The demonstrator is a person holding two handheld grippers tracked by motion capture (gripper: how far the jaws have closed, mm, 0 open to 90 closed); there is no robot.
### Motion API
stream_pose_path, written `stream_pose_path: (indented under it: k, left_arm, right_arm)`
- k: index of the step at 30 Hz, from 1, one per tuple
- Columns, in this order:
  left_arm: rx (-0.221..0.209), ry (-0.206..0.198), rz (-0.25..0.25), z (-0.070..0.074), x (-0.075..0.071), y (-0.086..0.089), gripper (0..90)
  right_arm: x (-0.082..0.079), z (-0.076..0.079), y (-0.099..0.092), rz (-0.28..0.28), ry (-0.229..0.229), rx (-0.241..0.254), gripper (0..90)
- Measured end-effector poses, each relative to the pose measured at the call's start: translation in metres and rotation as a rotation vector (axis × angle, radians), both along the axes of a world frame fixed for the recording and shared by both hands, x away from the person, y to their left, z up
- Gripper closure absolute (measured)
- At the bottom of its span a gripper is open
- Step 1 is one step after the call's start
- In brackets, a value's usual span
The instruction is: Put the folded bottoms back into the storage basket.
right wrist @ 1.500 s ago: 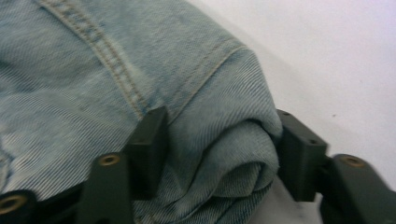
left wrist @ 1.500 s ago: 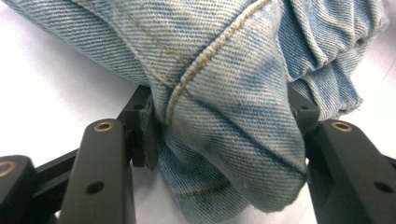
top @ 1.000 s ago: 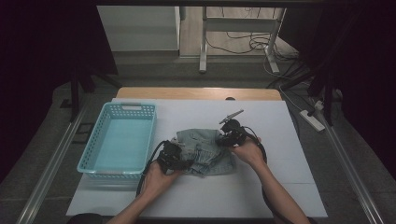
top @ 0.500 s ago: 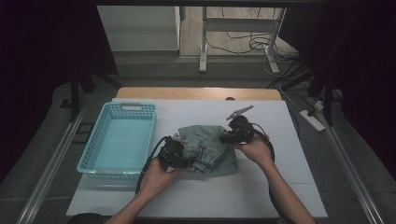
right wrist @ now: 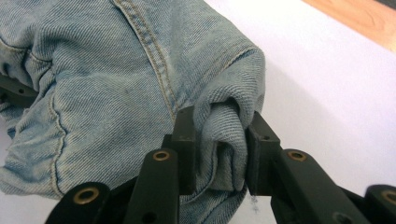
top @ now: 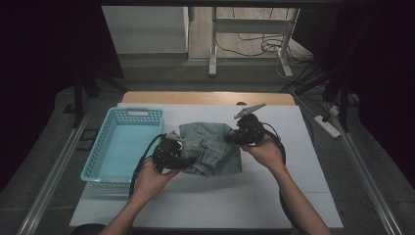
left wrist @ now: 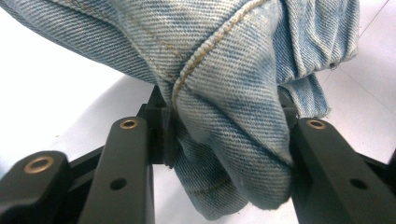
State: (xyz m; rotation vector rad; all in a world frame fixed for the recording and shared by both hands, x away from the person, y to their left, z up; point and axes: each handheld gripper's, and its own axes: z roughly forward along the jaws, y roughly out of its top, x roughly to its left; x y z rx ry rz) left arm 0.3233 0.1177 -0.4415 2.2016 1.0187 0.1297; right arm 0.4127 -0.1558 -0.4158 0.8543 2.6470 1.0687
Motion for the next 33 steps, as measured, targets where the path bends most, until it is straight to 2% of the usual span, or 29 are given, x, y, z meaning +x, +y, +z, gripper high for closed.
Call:
stream_pose_path:
  k: [6, 12, 19, 25, 33]
  left_arm:
    - [0.002, 0.008, 0.007, 0.009, 0.001, 0.017, 56.8]
    - [0.017, -0.012, 0.014, 0.020, 0.002, 0.036, 56.7]
    - [0.027, -0.019, 0.023, 0.030, 0.001, 0.060, 56.7]
    - [0.041, -0.029, 0.022, 0.034, 0.000, 0.079, 56.7]
    - [0.036, -0.025, 0.048, 0.035, -0.002, 0.102, 56.7]
  right_arm:
    - [0.002, 0.003, 0.015, 0.018, -0.006, 0.008, 70.2]
    - [0.006, 0.009, 0.033, 0.034, -0.006, 0.043, 70.1]
    - [0.011, 0.016, 0.056, 0.053, -0.004, 0.052, 70.2]
    - [0.013, 0.020, 0.075, 0.076, 0.001, 0.059, 70.2]
    - [0.017, 0.022, 0.100, 0.096, 0.002, 0.055, 70.2]
